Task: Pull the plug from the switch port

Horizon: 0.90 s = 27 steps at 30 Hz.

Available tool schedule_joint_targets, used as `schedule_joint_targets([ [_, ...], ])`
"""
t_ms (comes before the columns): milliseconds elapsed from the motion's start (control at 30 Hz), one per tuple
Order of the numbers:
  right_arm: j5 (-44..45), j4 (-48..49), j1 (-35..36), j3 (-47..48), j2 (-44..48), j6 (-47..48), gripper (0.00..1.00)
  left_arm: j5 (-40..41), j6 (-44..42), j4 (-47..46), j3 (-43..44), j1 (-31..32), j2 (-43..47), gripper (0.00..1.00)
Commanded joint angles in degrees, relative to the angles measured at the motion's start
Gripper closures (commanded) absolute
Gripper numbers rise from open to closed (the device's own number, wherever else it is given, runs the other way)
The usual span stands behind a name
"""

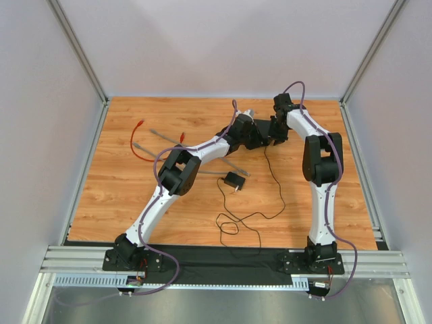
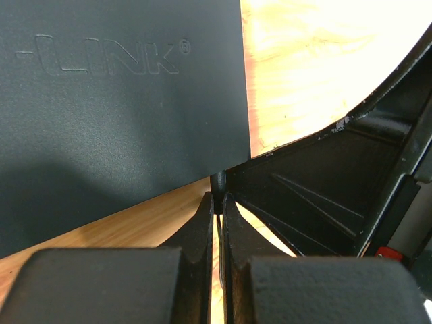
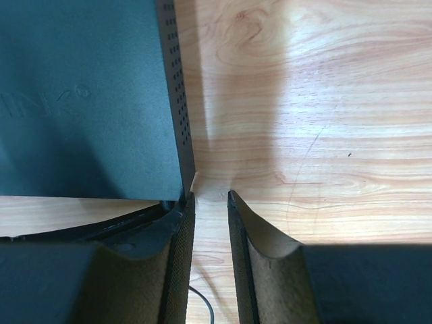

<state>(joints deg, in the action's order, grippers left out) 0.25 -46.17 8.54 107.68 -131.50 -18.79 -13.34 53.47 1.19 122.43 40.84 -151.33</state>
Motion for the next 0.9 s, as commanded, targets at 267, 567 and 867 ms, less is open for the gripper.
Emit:
schedule_joint_targets([
  [267,0.63,9.52,-1.94,3.59,-4.11,-3.10,0.71,-7.40,-1.88,4.96,-1.22,4.78,-0.37,1.00],
  [567,0.63,9.70,-1.94,4.38,-4.73,-3.19,0.70,-9.25,-1.80,3.91,-4.65,5.13,2.87,1.00],
  [867,0.63,11.35,-2.12,-3.15,2.01,-3.27,0.69,-9.86,-0.22,1.27,-7.64,3.37,2.62,1.00],
])
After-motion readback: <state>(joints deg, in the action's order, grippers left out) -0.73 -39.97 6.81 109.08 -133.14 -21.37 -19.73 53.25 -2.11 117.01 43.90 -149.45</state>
